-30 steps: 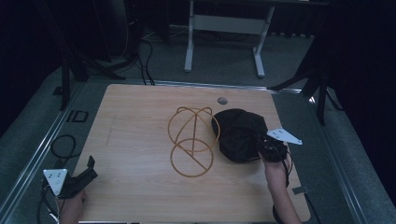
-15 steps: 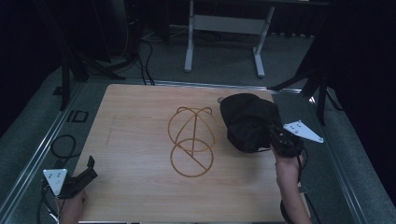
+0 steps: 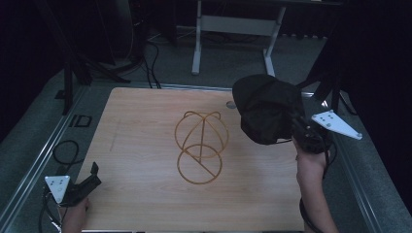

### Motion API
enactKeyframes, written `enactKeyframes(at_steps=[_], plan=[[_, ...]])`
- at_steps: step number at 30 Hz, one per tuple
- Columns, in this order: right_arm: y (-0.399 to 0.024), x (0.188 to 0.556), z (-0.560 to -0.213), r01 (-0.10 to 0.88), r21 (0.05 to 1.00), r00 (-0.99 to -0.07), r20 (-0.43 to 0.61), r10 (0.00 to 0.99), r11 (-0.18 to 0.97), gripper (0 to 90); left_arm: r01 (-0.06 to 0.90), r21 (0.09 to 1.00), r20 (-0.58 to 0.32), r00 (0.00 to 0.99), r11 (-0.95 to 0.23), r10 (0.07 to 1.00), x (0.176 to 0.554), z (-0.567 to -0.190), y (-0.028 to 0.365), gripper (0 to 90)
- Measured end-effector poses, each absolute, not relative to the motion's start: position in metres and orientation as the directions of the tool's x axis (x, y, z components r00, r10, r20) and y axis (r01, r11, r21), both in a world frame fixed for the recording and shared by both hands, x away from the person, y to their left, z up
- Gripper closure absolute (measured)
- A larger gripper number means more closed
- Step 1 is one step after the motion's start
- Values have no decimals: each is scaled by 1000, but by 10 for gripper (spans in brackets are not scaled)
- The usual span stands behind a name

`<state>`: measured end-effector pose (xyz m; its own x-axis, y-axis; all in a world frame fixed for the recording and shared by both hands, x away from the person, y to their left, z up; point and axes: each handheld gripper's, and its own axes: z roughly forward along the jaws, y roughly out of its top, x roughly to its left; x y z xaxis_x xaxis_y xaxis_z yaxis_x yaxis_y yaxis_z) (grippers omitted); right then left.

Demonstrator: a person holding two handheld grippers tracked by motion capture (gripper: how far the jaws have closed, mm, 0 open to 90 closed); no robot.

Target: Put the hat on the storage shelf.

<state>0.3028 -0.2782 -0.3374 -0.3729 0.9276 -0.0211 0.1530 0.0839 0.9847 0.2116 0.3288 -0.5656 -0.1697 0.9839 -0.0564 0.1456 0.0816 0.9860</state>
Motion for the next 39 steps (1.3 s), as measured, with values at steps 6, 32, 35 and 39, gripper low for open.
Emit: enactKeyframes(at_steps=[6,32,35,39], plan=[[-269,296,-315,105,991,-399,-30,916,78,873,147,986,-57,-169,82,984,212,-566,329,5],[-190,281,-295,56,994,-569,-43,821,90,873,144,986,-62,-166,86,984,212,-566,329,5],[-179,280,-295,53,994,-585,-44,810,92,873,143,986,-63,-165,87,984,212,-566,330,5],[-165,279,-296,51,994,-607,-49,793,100,873,142,986,-64,-164,87,984,212,-566,330,5]])
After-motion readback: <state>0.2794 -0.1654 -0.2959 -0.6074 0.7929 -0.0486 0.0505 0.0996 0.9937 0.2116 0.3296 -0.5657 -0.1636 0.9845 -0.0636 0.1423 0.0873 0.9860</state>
